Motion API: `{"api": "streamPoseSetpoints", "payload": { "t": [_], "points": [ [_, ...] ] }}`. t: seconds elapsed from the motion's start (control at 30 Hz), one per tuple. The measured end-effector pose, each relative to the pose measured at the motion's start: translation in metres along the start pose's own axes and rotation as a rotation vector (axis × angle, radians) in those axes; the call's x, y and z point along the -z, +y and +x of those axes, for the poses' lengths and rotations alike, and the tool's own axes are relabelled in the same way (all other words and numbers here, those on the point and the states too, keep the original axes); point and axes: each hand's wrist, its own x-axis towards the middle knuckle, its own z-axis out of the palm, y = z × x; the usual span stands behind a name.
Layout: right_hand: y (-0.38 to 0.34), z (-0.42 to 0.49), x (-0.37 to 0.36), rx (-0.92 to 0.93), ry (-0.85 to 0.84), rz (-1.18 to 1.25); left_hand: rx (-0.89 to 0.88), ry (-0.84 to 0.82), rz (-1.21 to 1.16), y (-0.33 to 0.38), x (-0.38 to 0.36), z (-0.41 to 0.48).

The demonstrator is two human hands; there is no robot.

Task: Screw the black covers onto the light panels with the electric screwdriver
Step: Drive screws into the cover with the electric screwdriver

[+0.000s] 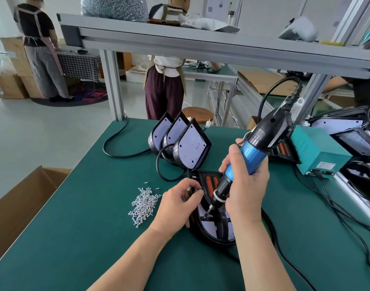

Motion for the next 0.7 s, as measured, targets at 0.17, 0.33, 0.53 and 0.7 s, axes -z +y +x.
{"api": "streamPoseSetpoints", "payload": {
  "t": [0.17,0.33,0.53,0.7],
  "points": [
    [0.001,-0.002,-0.002,-0.013,-0.084,-0.026,0.02,0.035,-0.001,-0.006,-0.002,0.002],
    [-0.002,-0.003,-0.006,-0.027,-0.116,-0.069,0.018,0.045,-0.018,-0.01,-0.005,0.004],
    [-0.003,-0.006,-0.012,-0.037,-0.198,-0.092,0.028,0.053,-0.04,-0.011,-0.005,0.005],
    [-0.002,-0.016,-0.02,-0.023,-0.278,-0.132,0.029,0.039,-0.047,-0.01,-0.005,0.005]
  ]
}}
